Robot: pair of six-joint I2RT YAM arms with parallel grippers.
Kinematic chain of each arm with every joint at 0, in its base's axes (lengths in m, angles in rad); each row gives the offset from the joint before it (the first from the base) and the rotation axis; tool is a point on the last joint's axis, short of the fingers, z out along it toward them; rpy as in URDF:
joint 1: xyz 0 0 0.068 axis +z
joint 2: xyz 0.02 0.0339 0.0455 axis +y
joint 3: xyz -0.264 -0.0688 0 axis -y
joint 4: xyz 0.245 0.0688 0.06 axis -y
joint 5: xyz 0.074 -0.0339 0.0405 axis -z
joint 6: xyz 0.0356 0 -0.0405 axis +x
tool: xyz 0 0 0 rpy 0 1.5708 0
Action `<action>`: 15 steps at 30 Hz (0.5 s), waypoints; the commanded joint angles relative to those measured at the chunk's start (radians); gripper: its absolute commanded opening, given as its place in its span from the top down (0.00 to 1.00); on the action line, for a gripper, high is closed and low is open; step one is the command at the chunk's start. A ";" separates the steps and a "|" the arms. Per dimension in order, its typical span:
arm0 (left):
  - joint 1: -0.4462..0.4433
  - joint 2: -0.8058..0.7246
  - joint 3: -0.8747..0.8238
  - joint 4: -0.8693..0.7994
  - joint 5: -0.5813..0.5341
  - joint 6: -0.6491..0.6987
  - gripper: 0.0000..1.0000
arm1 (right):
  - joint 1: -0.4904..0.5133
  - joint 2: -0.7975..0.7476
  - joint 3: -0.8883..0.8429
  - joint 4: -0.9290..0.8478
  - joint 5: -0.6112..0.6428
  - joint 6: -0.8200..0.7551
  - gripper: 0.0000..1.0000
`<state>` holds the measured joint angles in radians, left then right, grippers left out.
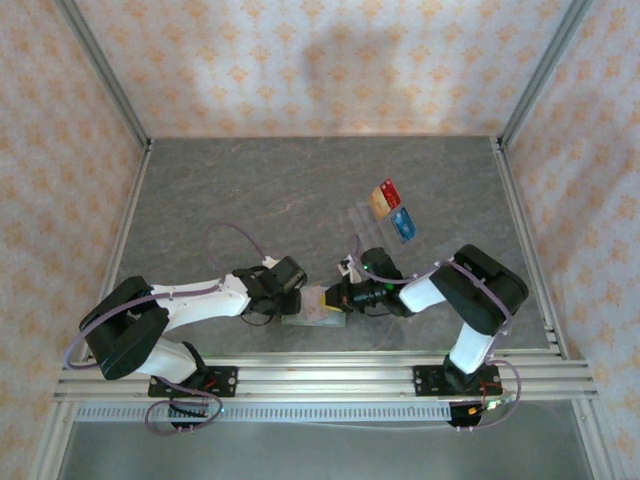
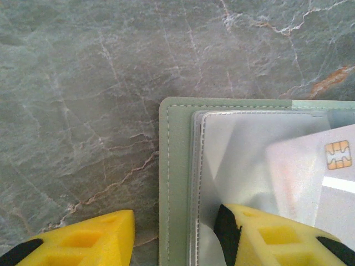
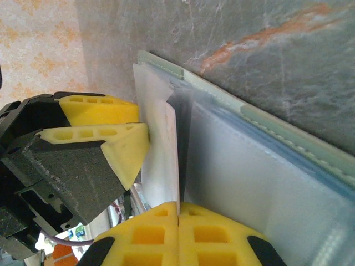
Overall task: Put the credit cards into the card holder
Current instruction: Insert the credit card into the card slot.
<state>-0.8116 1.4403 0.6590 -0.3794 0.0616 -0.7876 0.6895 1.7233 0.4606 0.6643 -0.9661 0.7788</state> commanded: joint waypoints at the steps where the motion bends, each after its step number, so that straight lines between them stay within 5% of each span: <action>1: -0.013 0.066 -0.062 -0.061 -0.009 -0.011 0.54 | -0.011 -0.018 0.018 -0.073 0.042 -0.050 1.00; 15: -0.015 0.068 -0.063 -0.057 -0.009 -0.012 0.54 | -0.014 0.017 0.038 -0.027 0.087 -0.012 1.00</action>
<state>-0.8116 1.4406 0.6590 -0.3786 0.0616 -0.7879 0.6834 1.7218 0.4789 0.6361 -0.9371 0.7654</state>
